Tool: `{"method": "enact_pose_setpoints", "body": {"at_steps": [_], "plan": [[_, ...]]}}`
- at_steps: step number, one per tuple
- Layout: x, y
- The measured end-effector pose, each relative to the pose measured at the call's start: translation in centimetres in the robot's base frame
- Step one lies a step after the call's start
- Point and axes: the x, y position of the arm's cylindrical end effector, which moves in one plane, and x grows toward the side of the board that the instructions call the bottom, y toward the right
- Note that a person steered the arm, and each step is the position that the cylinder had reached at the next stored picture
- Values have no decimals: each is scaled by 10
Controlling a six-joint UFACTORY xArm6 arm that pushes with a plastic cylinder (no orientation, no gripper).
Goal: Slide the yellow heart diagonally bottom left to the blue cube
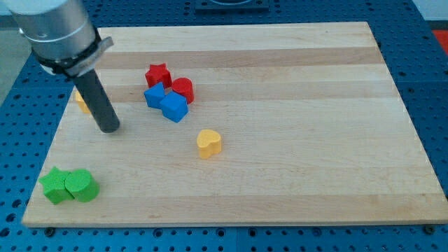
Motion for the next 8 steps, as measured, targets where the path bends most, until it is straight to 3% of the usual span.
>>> {"method": "enact_pose_setpoints", "body": {"at_steps": [4, 6, 8], "plan": [[99, 105], [98, 200], [81, 224]]}}
